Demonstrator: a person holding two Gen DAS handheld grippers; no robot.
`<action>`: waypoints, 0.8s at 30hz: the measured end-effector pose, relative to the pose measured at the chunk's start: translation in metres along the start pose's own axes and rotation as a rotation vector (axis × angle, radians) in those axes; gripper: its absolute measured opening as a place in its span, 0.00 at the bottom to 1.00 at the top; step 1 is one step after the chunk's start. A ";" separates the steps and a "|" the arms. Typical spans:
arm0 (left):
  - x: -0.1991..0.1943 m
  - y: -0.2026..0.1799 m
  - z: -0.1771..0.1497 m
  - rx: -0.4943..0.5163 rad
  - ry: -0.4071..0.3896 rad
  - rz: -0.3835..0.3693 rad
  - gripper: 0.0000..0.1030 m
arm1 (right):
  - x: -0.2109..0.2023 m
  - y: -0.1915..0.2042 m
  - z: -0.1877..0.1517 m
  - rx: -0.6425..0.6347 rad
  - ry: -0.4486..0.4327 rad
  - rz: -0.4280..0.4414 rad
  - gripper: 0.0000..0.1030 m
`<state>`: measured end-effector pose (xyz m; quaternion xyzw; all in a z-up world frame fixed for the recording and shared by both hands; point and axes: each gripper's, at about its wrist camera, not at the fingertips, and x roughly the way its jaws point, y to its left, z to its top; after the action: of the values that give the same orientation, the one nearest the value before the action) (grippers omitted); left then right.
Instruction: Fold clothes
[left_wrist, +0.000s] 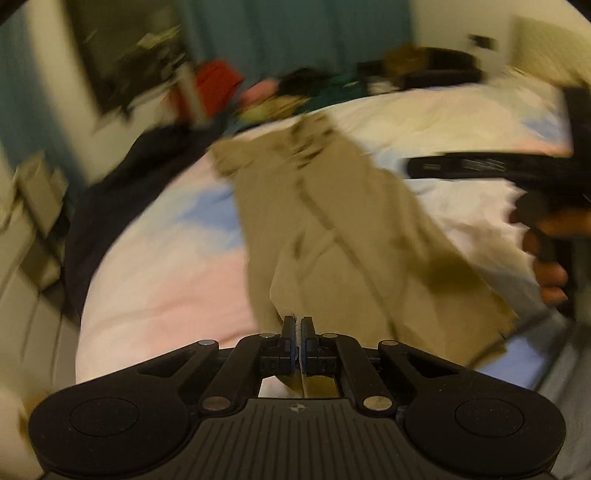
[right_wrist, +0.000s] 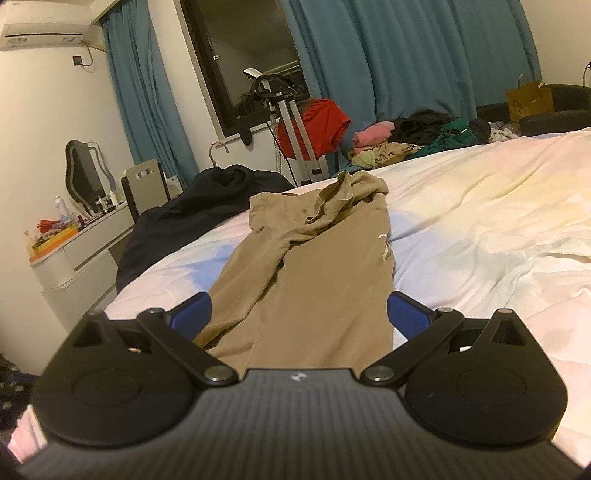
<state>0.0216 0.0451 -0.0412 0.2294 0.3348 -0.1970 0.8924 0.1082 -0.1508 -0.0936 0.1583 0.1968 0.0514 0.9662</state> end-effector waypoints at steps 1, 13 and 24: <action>0.000 -0.008 0.000 0.027 -0.007 -0.011 0.03 | 0.000 0.000 0.000 0.001 0.000 -0.001 1.00; 0.054 -0.089 -0.010 0.246 0.164 -0.198 0.07 | 0.000 -0.003 -0.002 0.010 0.027 0.024 1.00; 0.057 0.022 -0.004 -0.356 0.104 -0.356 0.63 | 0.003 -0.028 -0.002 0.179 0.065 0.051 1.00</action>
<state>0.0706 0.0546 -0.0773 0.0159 0.4447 -0.2769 0.8517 0.1109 -0.1765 -0.1053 0.2473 0.2276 0.0635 0.9397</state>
